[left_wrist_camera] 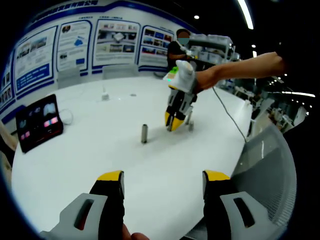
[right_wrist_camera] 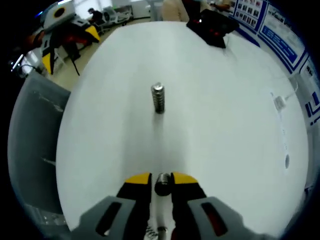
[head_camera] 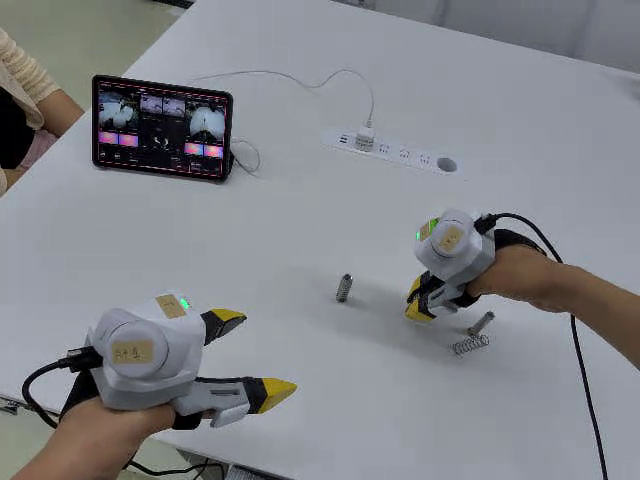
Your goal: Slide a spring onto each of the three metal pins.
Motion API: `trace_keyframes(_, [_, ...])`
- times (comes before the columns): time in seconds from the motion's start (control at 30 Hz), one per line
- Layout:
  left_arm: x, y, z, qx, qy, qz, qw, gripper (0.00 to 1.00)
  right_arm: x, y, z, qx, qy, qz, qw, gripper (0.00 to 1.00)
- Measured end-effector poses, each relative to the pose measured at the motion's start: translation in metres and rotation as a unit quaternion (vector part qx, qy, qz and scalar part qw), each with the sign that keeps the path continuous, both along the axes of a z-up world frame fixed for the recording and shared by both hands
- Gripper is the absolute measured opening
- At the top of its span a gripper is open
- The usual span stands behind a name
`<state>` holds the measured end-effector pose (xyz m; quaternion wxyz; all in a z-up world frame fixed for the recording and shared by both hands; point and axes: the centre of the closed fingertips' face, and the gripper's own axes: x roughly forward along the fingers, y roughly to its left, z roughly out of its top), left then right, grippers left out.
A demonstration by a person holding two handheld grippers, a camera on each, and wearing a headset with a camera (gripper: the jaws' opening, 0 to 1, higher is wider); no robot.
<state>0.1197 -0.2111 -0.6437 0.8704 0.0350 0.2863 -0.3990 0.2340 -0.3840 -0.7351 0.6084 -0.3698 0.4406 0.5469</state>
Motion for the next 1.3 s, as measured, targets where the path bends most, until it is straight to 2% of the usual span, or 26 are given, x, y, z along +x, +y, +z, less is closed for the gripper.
trace_keyframes(0.13, [0.001, 0.000, 0.001, 0.000, 0.000, 0.003, 1.0000, 0.65, -0.002, -0.006, -0.003, -0.005, -0.001, -0.006, 1.0000, 0.28])
trace_keyframes(0.2, [0.000, -0.001, 0.001, 0.000, 0.000, 0.003, 1.0000, 0.65, -0.003, -0.008, -0.001, -0.002, -0.001, -0.010, 0.9999, 0.31])
trace_keyframes(0.33, [-0.001, -0.006, 0.000, -0.001, 0.001, -0.001, 1.0000, 0.65, -0.001, -0.014, 0.004, 0.009, -0.009, -0.027, 0.9996, 0.45])
trace_keyframes(0.5, [-0.002, -0.014, 0.001, -0.001, 0.000, -0.008, 1.0000, 0.65, 0.000, -0.017, 0.018, 0.047, -0.002, -0.075, 0.9961, 0.52])
trace_keyframes(0.63, [0.001, -0.020, 0.003, -0.002, -0.002, -0.013, 0.9999, 0.65, 0.009, -0.025, 0.033, 0.061, -0.024, -0.111, 0.9916, 0.64])
trace_keyframes(0.7, [0.002, -0.024, 0.004, -0.002, -0.003, -0.018, 0.9998, 0.65, 0.009, -0.028, 0.039, 0.066, -0.026, -0.119, 0.9904, 0.67])
trace_keyframes(0.93, [0.008, -0.035, 0.010, 0.000, -0.010, -0.031, 0.9995, 0.65, 0.003, -0.034, 0.064, 0.104, -0.035, -0.152, 0.9822, 0.67])
trace_keyframes(1.1, [0.009, -0.045, 0.014, 0.000, -0.012, -0.040, 0.9991, 0.65, 0.002, -0.040, 0.075, 0.125, -0.056, -0.189, 0.9724, 0.70])
trace_keyframes(1.2, [0.012, -0.051, 0.015, 0.001, -0.013, -0.044, 0.9990, 0.65, 0.004, -0.047, 0.075, 0.146, -0.059, -0.212, 0.9644, 0.70])
trace_keyframes(1.3, [0.013, -0.056, 0.017, 0.002, -0.015, -0.048, 0.9987, 0.65, -0.002, -0.049, 0.079, 0.161, -0.061, -0.229, 0.9583, 0.71])
